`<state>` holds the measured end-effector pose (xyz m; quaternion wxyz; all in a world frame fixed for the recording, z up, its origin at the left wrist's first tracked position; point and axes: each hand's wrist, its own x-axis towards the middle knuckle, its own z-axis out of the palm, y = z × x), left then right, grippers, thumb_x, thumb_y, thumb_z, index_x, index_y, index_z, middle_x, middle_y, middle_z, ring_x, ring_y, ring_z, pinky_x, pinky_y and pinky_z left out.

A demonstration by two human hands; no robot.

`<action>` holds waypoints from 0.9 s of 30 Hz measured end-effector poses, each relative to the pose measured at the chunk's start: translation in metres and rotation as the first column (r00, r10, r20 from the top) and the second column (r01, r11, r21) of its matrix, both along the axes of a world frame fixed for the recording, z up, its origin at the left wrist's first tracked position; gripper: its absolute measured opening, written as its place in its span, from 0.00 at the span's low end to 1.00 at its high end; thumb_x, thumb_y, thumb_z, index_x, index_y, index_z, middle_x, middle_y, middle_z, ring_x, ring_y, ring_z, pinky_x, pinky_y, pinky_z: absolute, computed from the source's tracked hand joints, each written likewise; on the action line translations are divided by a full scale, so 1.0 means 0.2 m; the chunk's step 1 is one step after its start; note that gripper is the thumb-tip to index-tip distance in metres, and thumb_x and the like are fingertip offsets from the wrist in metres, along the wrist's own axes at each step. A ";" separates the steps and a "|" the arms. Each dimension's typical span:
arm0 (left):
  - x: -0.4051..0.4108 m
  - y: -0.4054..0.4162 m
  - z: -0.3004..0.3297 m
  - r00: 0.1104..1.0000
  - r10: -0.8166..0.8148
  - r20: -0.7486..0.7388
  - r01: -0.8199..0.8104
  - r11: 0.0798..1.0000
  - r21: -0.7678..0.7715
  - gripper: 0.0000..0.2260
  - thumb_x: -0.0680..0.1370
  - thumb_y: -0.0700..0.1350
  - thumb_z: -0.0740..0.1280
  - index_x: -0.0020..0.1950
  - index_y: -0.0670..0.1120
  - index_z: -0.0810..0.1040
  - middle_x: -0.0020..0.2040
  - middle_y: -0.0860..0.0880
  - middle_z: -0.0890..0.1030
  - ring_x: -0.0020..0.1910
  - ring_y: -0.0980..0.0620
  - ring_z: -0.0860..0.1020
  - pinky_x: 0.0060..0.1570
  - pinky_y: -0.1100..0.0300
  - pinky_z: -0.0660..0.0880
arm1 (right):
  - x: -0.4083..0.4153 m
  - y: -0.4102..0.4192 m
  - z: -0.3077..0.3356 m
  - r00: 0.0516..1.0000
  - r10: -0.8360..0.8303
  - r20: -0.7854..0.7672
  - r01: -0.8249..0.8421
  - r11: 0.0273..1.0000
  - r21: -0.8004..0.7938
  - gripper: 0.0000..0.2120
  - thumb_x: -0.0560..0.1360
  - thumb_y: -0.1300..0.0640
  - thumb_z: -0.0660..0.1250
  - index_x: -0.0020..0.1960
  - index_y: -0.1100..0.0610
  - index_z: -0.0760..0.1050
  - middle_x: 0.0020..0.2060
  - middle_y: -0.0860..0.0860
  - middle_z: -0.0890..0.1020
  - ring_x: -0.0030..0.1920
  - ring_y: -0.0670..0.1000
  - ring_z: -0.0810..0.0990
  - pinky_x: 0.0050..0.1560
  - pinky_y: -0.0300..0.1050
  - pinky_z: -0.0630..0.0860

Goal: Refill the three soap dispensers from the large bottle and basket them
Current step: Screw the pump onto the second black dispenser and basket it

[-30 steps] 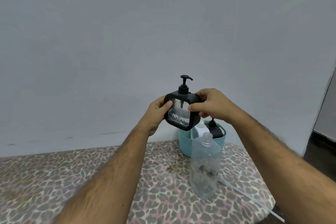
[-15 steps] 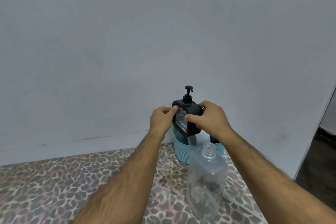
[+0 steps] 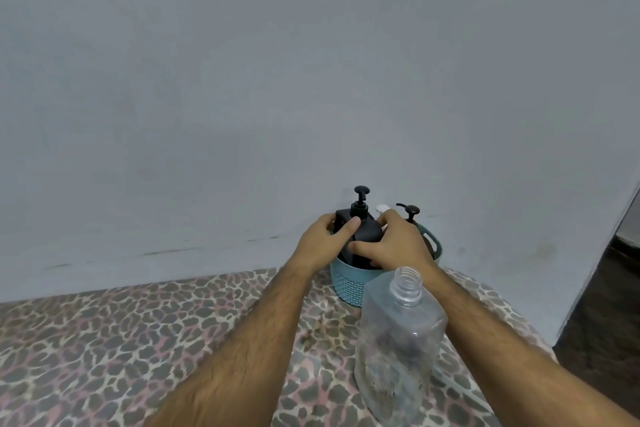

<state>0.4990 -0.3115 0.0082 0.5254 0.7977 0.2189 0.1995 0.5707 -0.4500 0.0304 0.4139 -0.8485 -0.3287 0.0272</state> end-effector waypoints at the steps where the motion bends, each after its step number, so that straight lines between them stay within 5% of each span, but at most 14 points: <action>1: 0.00 0.00 -0.02 1.000 0.000 0.005 0.000 1.000 0.005 0.30 0.70 0.68 0.66 0.66 0.52 0.76 0.61 0.54 0.80 0.60 0.55 0.78 0.64 0.51 0.74 | 0.00 0.00 -0.01 1.000 0.003 0.006 -0.003 1.000 -0.005 0.23 0.63 0.46 0.78 0.48 0.54 0.70 0.38 0.48 0.81 0.38 0.46 0.80 0.35 0.41 0.74; 9: -0.02 -0.02 -0.08 1.000 0.007 0.011 -0.008 0.998 0.070 0.15 0.80 0.53 0.65 0.66 0.52 0.77 0.57 0.56 0.80 0.57 0.56 0.77 0.57 0.61 0.72 | -0.01 0.02 -0.07 0.999 0.018 0.041 -0.013 0.993 -0.115 0.21 0.66 0.46 0.76 0.47 0.55 0.69 0.37 0.47 0.77 0.36 0.43 0.73 0.31 0.38 0.66; 17: -0.05 -0.01 -0.11 0.999 0.008 0.032 -0.013 0.987 0.160 0.16 0.80 0.50 0.66 0.68 0.51 0.76 0.60 0.54 0.80 0.56 0.58 0.75 0.55 0.63 0.68 | 0.05 0.02 -0.09 0.994 0.086 0.071 -0.069 0.975 -0.211 0.14 0.72 0.52 0.75 0.51 0.59 0.78 0.41 0.51 0.79 0.43 0.51 0.77 0.42 0.42 0.68; 22: -0.06 -0.02 -0.10 0.999 0.017 0.030 -0.023 0.978 0.208 0.16 0.80 0.50 0.66 0.68 0.50 0.76 0.62 0.53 0.80 0.56 0.57 0.75 0.55 0.64 0.68 | 0.07 0.01 -0.08 0.985 0.131 0.110 -0.105 0.971 -0.217 0.05 0.74 0.56 0.72 0.48 0.54 0.78 0.35 0.47 0.78 0.42 0.51 0.77 0.36 0.37 0.65; 27: -0.10 -0.02 -0.09 0.998 -0.062 -0.028 0.067 0.963 0.260 0.21 0.80 0.49 0.66 0.73 0.52 0.70 0.64 0.59 0.74 0.63 0.57 0.72 0.58 0.63 0.66 | 0.10 0.00 -0.09 0.980 0.182 0.086 -0.161 0.965 -0.208 0.20 0.75 0.61 0.70 0.66 0.51 0.78 0.40 0.51 0.82 0.45 0.50 0.80 0.46 0.39 0.70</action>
